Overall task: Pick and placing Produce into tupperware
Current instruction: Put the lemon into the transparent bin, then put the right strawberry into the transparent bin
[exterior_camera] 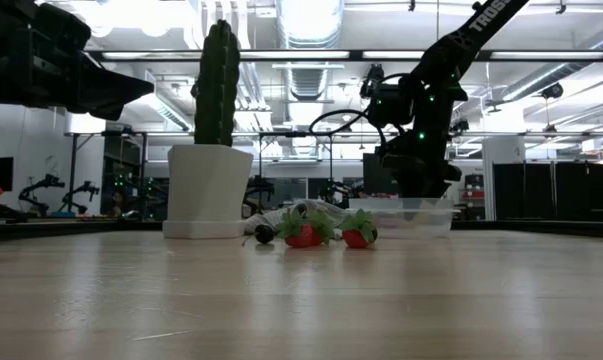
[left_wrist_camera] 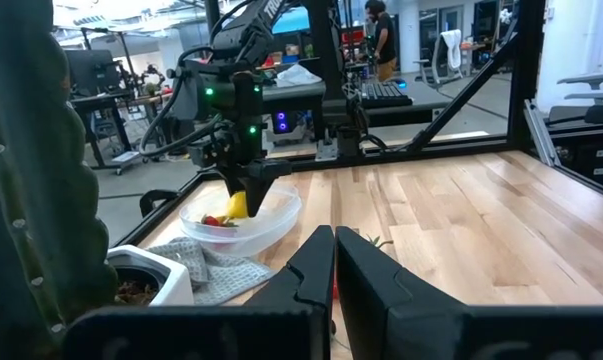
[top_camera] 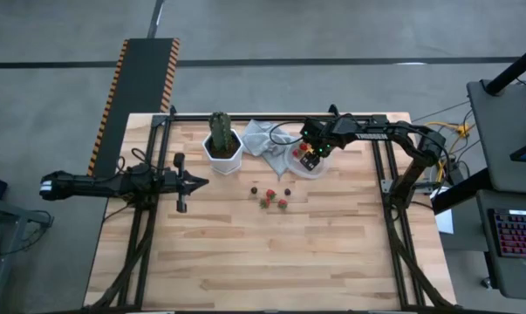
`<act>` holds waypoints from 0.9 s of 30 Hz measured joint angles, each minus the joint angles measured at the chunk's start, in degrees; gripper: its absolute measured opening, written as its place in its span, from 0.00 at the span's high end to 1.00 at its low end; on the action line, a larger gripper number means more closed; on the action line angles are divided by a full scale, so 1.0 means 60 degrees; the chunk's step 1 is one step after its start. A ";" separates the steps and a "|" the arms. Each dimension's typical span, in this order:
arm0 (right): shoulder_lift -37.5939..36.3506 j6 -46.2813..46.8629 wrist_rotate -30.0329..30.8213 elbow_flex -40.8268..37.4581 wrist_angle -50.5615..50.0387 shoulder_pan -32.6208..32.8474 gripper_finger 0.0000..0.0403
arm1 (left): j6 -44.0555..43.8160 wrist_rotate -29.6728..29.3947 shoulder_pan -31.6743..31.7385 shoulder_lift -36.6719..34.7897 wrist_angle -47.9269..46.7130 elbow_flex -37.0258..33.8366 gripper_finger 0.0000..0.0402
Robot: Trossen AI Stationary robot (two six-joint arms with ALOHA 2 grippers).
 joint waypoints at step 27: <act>-0.1946 -0.0223 -0.0420 0.0864 0.0177 0.0172 0.30 | 0.0000 -0.0022 0.0000 0.0008 -0.0071 0.0000 1.00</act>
